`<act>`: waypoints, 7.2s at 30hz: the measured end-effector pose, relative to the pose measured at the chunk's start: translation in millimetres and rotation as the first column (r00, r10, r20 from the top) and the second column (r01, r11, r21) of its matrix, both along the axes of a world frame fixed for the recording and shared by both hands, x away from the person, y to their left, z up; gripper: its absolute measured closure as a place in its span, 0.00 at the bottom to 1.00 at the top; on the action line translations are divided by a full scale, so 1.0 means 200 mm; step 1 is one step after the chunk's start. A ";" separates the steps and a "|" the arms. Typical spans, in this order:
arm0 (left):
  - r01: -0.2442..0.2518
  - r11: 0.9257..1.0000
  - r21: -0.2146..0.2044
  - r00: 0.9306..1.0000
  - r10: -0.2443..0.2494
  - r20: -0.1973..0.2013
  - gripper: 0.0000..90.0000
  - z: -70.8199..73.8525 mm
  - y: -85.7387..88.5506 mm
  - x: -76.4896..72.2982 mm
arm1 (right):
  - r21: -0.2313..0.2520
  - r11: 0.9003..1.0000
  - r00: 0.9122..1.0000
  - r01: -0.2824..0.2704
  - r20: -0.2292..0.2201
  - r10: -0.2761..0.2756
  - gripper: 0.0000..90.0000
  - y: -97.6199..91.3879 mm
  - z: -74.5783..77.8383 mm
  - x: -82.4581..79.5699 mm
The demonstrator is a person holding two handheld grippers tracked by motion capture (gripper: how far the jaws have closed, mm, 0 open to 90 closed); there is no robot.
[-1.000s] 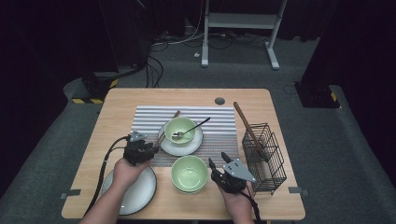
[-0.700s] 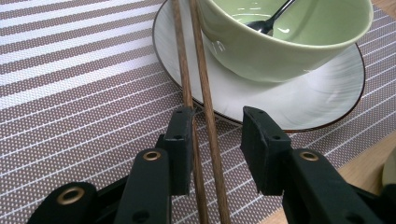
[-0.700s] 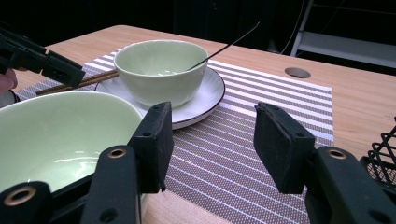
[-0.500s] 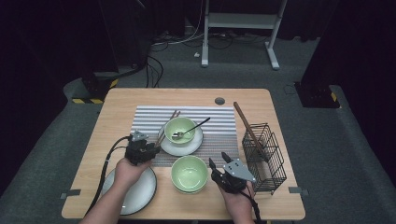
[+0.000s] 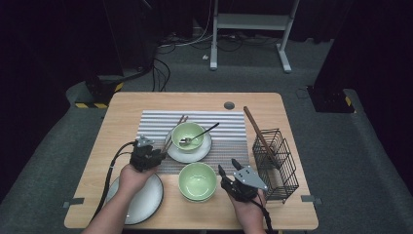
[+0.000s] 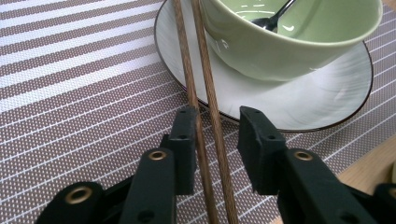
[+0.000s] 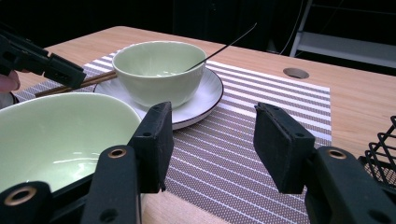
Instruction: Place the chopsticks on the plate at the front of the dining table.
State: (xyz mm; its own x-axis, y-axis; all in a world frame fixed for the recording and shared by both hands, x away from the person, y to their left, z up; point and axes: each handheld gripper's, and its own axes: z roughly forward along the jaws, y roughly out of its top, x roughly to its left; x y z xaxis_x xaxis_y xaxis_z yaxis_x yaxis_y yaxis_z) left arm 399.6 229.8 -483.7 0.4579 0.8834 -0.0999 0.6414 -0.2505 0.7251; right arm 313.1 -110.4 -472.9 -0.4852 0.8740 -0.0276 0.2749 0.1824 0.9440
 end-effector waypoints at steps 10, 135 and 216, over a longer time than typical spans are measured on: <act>0.024 1.000 0.000 1.000 -0.024 -0.008 0.80 -0.01 -0.01 -0.01 | 0.001 1.000 1.000 0.001 0.001 -0.001 0.52 -0.01 0.00 0.00; 0.015 1.000 0.010 0.999 -0.014 -0.038 0.86 -0.03 -0.01 -0.04 | 0.000 1.000 1.000 0.005 0.005 -0.005 0.53 -0.01 0.00 0.00; 0.015 1.000 0.023 0.997 -0.017 0.075 0.64 0.07 0.14 -0.24 | -0.015 1.000 0.999 0.025 -0.034 -0.026 0.52 -0.04 -0.05 0.03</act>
